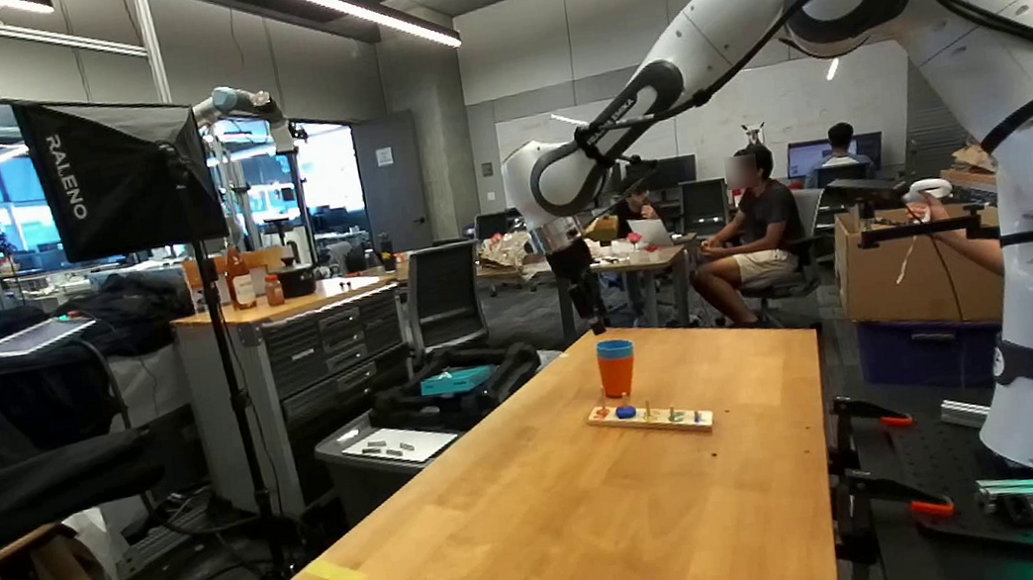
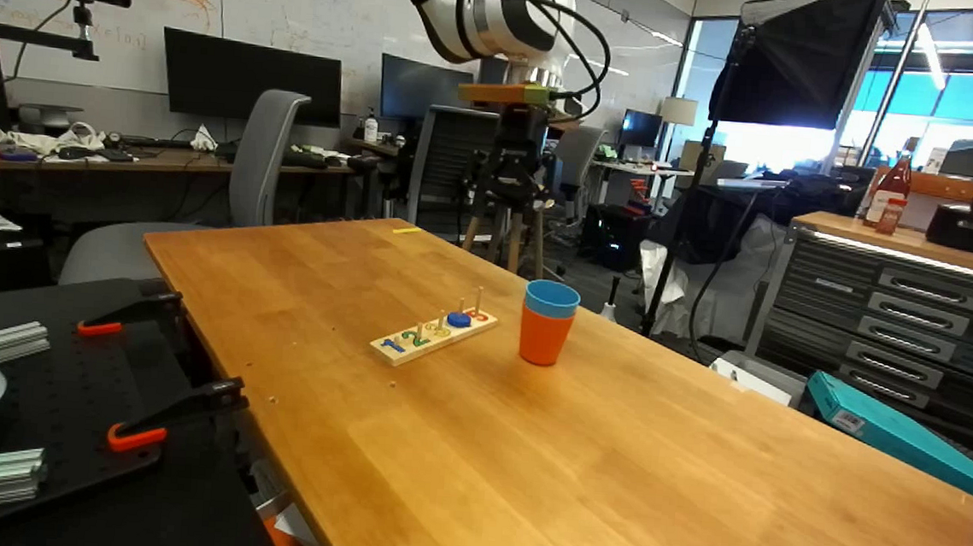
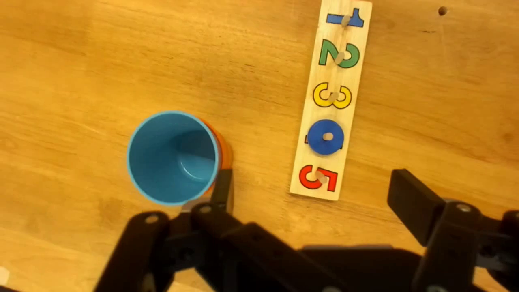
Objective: Put the blue cup in the orange cup
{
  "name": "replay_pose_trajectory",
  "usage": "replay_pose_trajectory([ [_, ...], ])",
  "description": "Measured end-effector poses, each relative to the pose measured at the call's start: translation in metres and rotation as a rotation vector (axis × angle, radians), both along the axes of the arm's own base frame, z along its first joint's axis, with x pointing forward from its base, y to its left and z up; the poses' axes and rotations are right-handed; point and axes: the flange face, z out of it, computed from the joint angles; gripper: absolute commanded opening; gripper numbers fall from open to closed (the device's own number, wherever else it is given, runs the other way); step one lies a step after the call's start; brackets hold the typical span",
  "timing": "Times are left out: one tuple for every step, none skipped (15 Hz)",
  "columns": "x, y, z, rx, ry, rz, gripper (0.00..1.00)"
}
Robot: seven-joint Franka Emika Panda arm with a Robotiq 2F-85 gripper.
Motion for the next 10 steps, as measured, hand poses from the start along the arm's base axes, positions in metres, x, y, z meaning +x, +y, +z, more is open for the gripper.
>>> replay_pose_trajectory([
  [-0.001,0.002,0.014,0.005,-0.006,0.016,1.00],
  [-0.002,0.004,0.029,0.008,-0.019,0.028,1.00],
  [-0.004,0.005,0.044,0.010,-0.037,0.038,1.00],
  [-0.005,0.006,0.059,0.012,-0.057,0.048,0.99],
  [-0.007,0.006,0.074,0.013,-0.077,0.056,1.00],
  [-0.010,0.006,0.087,0.014,-0.095,0.062,1.00],
  [-0.013,0.006,0.100,0.015,-0.111,0.068,1.00],
  [-0.017,0.007,0.111,0.015,-0.125,0.072,1.00],
  [-0.019,0.007,0.116,0.015,-0.133,0.072,1.00],
  [-0.019,0.007,0.116,0.015,-0.132,0.072,1.00],
])
